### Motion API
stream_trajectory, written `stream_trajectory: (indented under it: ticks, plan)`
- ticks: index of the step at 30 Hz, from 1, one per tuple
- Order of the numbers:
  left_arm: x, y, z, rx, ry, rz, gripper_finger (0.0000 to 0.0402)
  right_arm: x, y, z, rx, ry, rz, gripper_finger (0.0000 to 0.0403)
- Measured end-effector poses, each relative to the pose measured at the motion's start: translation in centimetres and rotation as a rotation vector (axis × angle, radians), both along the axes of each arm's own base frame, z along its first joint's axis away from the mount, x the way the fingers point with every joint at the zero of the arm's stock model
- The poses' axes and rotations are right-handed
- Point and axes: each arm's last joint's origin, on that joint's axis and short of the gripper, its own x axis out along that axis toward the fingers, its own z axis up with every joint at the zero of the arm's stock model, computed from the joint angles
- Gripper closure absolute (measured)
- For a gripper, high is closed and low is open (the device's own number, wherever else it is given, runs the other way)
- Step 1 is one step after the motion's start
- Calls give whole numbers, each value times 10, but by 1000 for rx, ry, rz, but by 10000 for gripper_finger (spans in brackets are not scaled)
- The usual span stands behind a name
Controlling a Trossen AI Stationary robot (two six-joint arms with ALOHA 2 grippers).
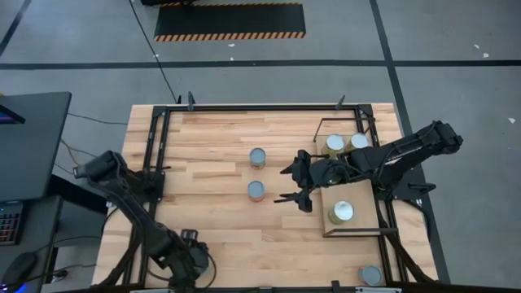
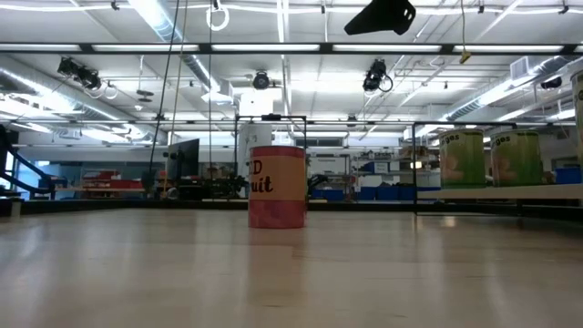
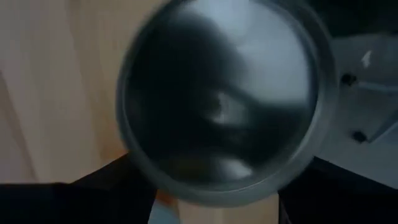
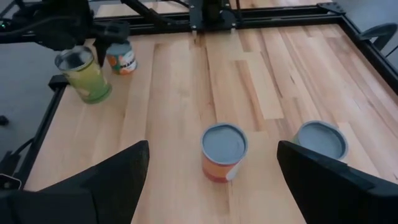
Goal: Pick and place cans onto a shelf
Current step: Put the canned peas on the shelf aligned with the other canned peas
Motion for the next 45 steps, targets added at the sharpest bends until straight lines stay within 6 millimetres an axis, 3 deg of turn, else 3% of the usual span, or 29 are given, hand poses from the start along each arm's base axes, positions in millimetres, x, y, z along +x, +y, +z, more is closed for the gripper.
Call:
stream_trajectory:
  ticks: [4,9,18,26,33,37,45]
  plan:
    - [15,5,-1,17,-87,70,118,0,0,0,5,1,7,41]
    - [40,25,1,134,-261,211,118,0,1,0,8,6,40,41]
    - [114,71,-19,280,-489,165,118,-2,2,-3,-10,46,105,41]
    - [147,117,2,342,-562,301,118,-9,13,-13,-11,106,128,30]
    - [137,124,36,398,-487,218,118,1,22,-41,45,157,58,29]
    - [117,133,59,447,-438,215,118,17,40,-55,39,161,59,30]
    - [80,152,89,516,-355,253,118,31,62,-67,18,163,-147,30]
